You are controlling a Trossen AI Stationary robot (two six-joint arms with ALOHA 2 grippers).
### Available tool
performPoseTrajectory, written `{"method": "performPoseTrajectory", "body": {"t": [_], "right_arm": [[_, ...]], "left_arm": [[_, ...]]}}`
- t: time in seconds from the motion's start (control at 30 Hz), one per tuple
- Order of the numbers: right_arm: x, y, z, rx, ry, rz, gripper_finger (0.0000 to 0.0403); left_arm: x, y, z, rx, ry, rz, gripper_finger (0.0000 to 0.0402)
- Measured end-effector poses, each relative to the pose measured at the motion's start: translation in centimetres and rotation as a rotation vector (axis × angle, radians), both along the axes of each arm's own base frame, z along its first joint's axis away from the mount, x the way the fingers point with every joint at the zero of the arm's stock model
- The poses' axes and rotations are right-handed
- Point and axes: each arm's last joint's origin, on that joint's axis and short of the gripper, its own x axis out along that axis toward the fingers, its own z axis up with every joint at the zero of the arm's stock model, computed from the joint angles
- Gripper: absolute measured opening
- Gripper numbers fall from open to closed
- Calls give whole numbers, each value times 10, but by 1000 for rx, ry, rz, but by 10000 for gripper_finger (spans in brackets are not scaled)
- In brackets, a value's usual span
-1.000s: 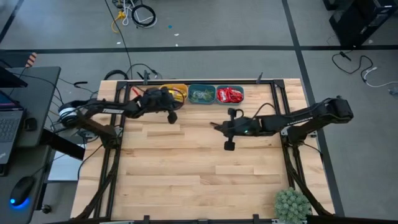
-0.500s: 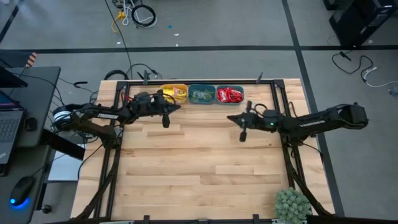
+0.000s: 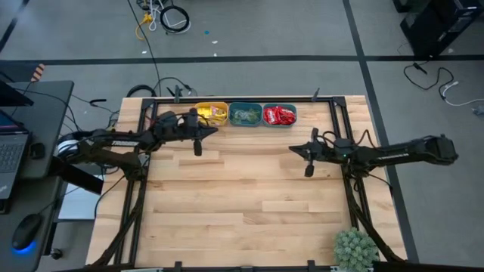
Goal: Sort candy
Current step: Return to Home Position
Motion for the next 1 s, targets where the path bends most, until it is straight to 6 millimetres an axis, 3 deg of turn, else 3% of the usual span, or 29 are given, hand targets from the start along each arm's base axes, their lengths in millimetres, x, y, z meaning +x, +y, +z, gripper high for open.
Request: {"method": "performPoseTrajectory", "body": {"t": [0.63, 1.0], "right_arm": [[-15, 0, 2, 24, 18, -20, 0], [-20, 0, 1, 46, 24, -48, 0]], "left_arm": [[-72, -41, -18, 22, -188, 0, 1], [-84, -53, -2, 78, -296, -5, 1]]}}
